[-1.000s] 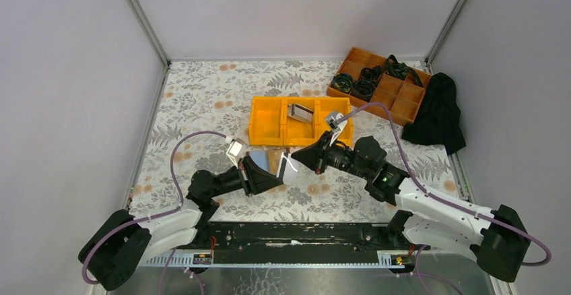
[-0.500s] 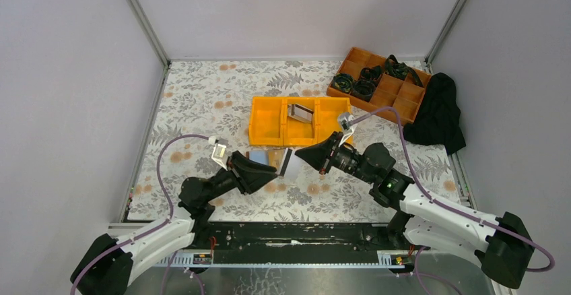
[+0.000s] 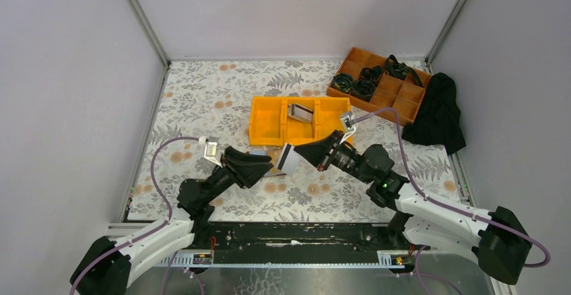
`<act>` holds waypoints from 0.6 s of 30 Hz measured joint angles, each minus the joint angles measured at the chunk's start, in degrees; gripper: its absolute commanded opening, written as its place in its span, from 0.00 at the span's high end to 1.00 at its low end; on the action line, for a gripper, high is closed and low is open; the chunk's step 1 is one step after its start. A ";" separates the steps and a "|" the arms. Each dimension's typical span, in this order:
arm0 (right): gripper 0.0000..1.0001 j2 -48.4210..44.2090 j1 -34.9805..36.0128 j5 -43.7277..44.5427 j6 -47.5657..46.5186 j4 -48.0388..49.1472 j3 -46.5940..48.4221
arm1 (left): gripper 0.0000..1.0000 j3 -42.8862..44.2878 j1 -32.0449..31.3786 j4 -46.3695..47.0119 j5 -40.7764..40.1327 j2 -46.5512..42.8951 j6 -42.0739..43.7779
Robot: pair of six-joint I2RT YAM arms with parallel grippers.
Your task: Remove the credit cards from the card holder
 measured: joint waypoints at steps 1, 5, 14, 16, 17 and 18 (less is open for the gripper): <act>1.00 -0.59 0.00 0.31 -0.15 -0.24 0.24 | 0.41 0.00 0.00 0.02 -0.55 -0.04 -0.11; 1.00 -3.45 0.00 1.51 -1.16 -1.90 1.99 | 0.39 0.00 -0.02 0.31 -2.10 -0.04 -0.44; 1.00 -2.62 0.00 1.90 -2.62 -2.32 6.40 | 0.38 0.00 -0.28 6.40 -2.23 4.61 -1.68; 1.00 -0.98 0.00 1.51 -2.67 -2.23 7.37 | 0.38 0.00 -0.28 7.45 -2.21 5.79 -2.23; 1.00 -0.26 0.00 1.33 -2.69 -2.12 7.69 | 0.38 0.00 -0.28 7.76 -2.21 6.10 -2.40; 1.00 0.42 0.00 1.11 -2.67 -2.01 7.98 | 0.38 0.00 -0.28 8.02 -2.23 6.21 -2.62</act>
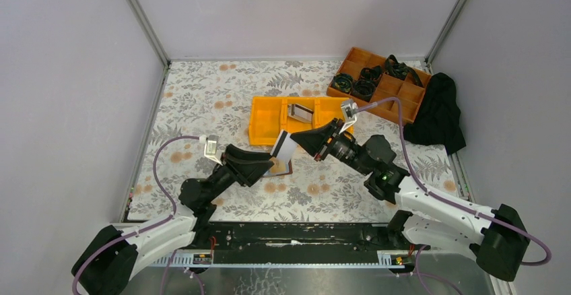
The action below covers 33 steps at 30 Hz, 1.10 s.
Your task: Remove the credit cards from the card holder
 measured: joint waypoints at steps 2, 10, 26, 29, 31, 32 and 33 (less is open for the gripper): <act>1.00 1.29 0.00 -0.39 0.00 0.20 0.57 | 0.40 0.00 0.00 0.59 -0.07 0.02 -0.39; 1.00 3.26 0.00 -1.33 0.20 2.03 1.16 | 0.76 0.00 0.00 1.07 -0.79 -0.57 -1.42; 1.00 0.72 0.02 -2.19 0.57 1.75 0.17 | 1.00 0.00 -0.22 0.35 -0.61 -2.86 -2.08; 1.00 -1.86 0.33 -2.40 0.42 -0.13 -1.05 | 1.00 0.00 -0.35 -1.46 -0.66 -5.27 -2.05; 1.00 -3.63 0.42 -2.71 0.24 -1.55 -1.92 | 1.00 0.00 -0.35 -3.13 -0.68 -6.91 -2.01; 1.00 -4.68 0.44 -2.56 0.11 -2.03 -2.47 | 1.00 0.00 -0.35 -3.93 -0.76 -7.63 -1.88; 1.00 -5.57 0.37 -2.34 -0.09 -2.38 -2.82 | 1.00 0.00 -0.33 -4.83 -1.16 -8.31 -1.75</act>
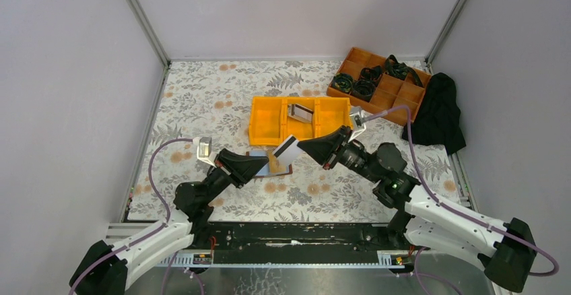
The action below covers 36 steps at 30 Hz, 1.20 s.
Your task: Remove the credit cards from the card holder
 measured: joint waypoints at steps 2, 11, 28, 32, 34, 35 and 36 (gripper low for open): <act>1.00 -2.01 -0.11 0.70 -0.24 -0.74 -0.83 | 1.00 0.00 0.00 -1.20 -0.52 -0.92 0.31; 1.00 -6.34 -0.11 1.46 -0.22 -2.08 -5.66 | 0.86 0.85 0.00 -2.34 -0.92 2.08 0.81; 1.00 -2.64 -0.11 4.48 0.31 1.92 -4.11 | 0.52 1.29 0.00 12.92 5.27 15.50 -3.52; 1.00 0.98 -0.11 3.04 1.36 4.76 -3.98 | 0.52 1.68 0.00 14.21 5.33 15.52 -3.89; 1.00 2.40 -0.11 2.25 1.84 5.79 -3.80 | 0.52 1.75 0.00 14.32 5.38 15.52 -3.91; 1.00 2.93 -0.11 2.05 2.01 6.05 -3.56 | 0.52 1.75 0.00 14.34 5.42 15.52 -3.91; 1.00 3.52 -0.11 1.75 2.16 6.38 -3.21 | 0.52 1.75 0.00 14.34 5.44 15.52 -3.91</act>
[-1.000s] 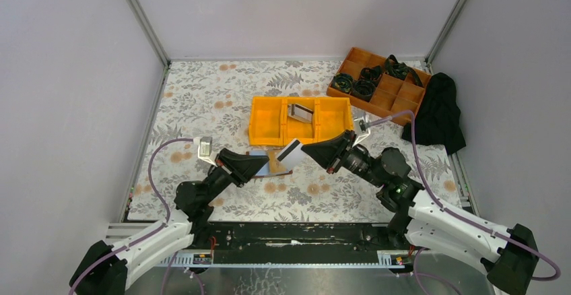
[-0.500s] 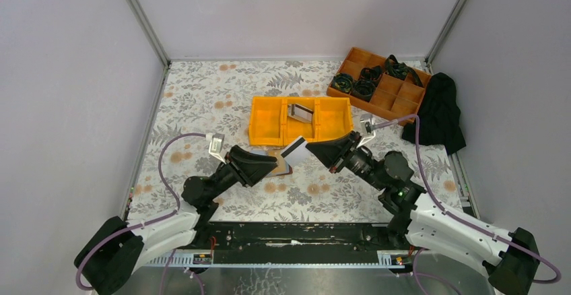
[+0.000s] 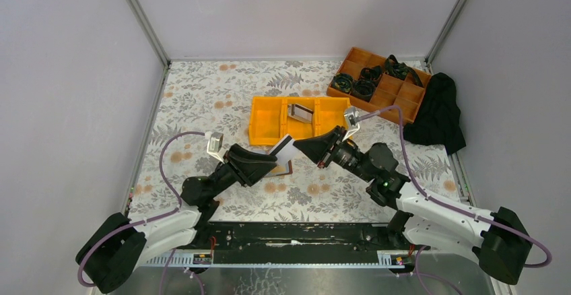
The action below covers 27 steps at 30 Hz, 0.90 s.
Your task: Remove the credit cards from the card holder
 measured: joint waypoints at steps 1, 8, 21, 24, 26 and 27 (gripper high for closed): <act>1.00 0.42 0.00 -0.17 0.07 0.44 0.26 | 0.52 0.00 0.00 0.00 0.00 -0.02 0.00; 1.00 0.50 0.00 -0.57 -0.07 0.81 2.62 | 0.52 -0.02 0.00 -0.63 0.02 -2.43 0.42; 1.00 0.20 0.00 -1.42 -0.48 0.33 3.96 | 0.52 -0.02 0.00 -1.81 0.00 -3.10 1.33; 1.00 -0.13 0.00 -1.66 -0.59 -0.04 4.50 | 0.52 -0.02 0.00 -1.75 0.00 -2.91 1.33; 1.00 -0.37 0.00 -1.97 -0.63 -0.04 4.66 | 0.53 -0.02 0.00 -1.75 0.00 -2.69 1.31; 1.00 -0.39 0.00 -2.19 -0.63 -0.04 4.68 | 0.53 -0.02 0.00 -1.73 0.00 -2.54 1.31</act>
